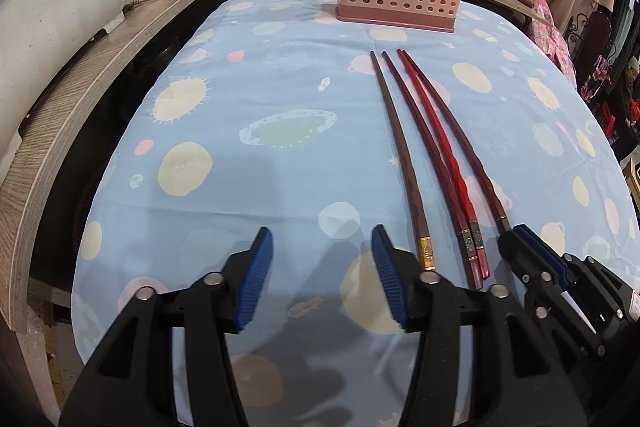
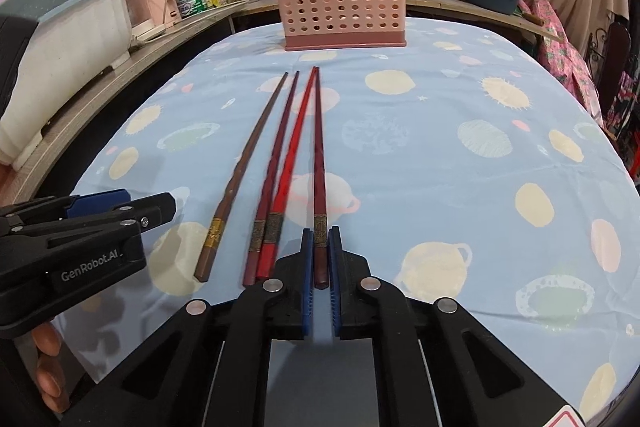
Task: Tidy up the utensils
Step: 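Grasp the brown chopstick with the gold band using the left tool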
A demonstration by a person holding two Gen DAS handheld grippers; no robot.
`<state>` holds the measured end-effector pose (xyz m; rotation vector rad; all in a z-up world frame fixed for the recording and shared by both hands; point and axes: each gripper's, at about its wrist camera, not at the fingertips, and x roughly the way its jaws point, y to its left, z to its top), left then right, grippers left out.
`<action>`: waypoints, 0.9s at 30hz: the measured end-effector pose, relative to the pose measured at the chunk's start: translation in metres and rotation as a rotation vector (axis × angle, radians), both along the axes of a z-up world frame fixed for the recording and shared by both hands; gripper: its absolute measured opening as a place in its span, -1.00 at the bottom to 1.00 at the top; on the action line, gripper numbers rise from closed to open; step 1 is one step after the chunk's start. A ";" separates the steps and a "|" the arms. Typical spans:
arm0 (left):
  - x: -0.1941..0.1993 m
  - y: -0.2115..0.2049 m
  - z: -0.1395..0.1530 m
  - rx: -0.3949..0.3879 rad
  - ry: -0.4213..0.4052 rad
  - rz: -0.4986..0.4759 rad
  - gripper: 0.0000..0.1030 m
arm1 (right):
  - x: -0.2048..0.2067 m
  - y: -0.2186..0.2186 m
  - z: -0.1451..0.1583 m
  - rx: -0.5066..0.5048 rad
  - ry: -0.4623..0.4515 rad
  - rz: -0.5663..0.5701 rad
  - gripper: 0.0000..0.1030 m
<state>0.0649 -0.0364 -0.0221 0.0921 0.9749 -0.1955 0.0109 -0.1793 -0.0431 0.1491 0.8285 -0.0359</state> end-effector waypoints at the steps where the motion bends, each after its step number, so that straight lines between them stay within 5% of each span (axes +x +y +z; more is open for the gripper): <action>1: -0.001 -0.001 0.001 -0.002 -0.004 -0.003 0.07 | -0.001 -0.004 0.000 0.007 0.001 -0.010 -0.86; 23: -0.009 -0.033 -0.012 0.002 0.031 -0.067 0.12 | -0.021 -0.036 -0.001 0.078 0.011 -0.082 -0.86; 27: -0.010 -0.032 -0.012 0.005 0.023 -0.064 -0.05 | -0.021 -0.036 -0.001 0.078 0.011 -0.082 -0.86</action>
